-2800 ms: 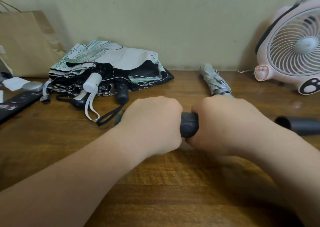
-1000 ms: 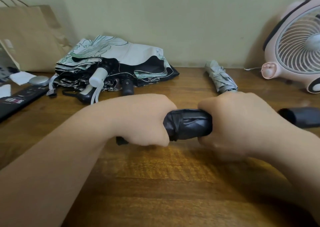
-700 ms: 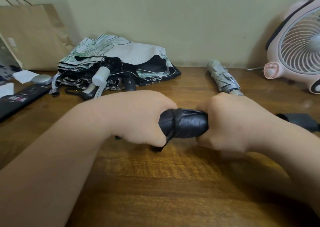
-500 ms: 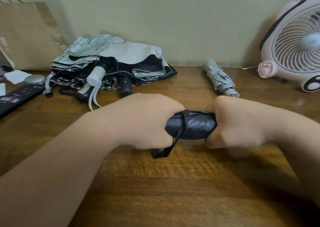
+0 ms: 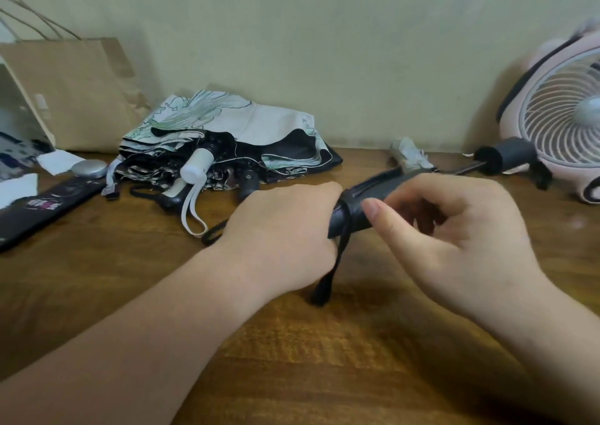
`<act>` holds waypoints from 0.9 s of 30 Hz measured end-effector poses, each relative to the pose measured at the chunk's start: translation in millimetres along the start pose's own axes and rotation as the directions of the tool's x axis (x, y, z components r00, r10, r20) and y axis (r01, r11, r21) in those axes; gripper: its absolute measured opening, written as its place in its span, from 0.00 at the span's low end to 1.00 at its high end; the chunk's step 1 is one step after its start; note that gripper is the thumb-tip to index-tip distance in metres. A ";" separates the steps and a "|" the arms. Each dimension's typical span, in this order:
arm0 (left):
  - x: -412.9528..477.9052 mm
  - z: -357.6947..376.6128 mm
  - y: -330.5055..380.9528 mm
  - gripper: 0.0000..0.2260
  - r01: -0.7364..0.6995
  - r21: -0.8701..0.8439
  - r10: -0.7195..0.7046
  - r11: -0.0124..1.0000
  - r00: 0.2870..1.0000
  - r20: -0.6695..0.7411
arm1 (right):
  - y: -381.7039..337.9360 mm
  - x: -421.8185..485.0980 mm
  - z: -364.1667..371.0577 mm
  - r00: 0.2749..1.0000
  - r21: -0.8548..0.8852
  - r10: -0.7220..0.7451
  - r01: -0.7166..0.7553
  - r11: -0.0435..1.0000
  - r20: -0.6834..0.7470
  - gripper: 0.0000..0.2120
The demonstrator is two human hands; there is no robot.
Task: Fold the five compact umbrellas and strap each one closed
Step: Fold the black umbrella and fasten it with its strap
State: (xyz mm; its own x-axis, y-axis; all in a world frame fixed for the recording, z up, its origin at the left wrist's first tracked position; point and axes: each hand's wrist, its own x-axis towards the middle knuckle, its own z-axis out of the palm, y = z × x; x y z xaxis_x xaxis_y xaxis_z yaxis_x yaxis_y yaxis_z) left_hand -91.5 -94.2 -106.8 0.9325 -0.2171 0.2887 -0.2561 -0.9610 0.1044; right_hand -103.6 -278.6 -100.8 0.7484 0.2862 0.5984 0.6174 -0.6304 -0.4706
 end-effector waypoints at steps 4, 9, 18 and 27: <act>-4.9 0.1 7.4 0.10 -0.019 0.019 0.024 1.000 0.957 -0.288 | -18.8 0.4 16.2 0.915 0.276 0.367 -0.401 0.873 0.169 0.16; -2.2 3.5 6.2 0.11 -0.006 -0.008 0.003 1.000 0.929 -0.370 | -23.4 -2.8 26.6 0.844 0.580 0.521 -0.490 0.651 0.129 0.16; -0.8 12.2 3.3 0.21 -0.076 0.020 0.077 0.997 0.917 -0.390 | -20.9 0.6 27.6 0.758 0.794 0.477 -0.581 0.180 0.446 0.16; 1.0 12.8 5.6 0.16 -0.060 0.100 0.100 0.993 0.882 -0.460 | -19.9 4.2 26.5 0.594 0.718 0.447 -0.672 -0.181 0.668 0.13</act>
State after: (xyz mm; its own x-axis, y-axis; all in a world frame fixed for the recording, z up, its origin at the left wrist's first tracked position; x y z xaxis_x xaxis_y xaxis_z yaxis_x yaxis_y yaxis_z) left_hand -88.7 -102.1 -118.1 0.6798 -0.2088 0.7030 -0.2852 -0.9584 -0.0089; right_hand -106.3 -245.8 -106.1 0.8830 0.3705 -0.2883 -0.4403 0.4405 -0.7824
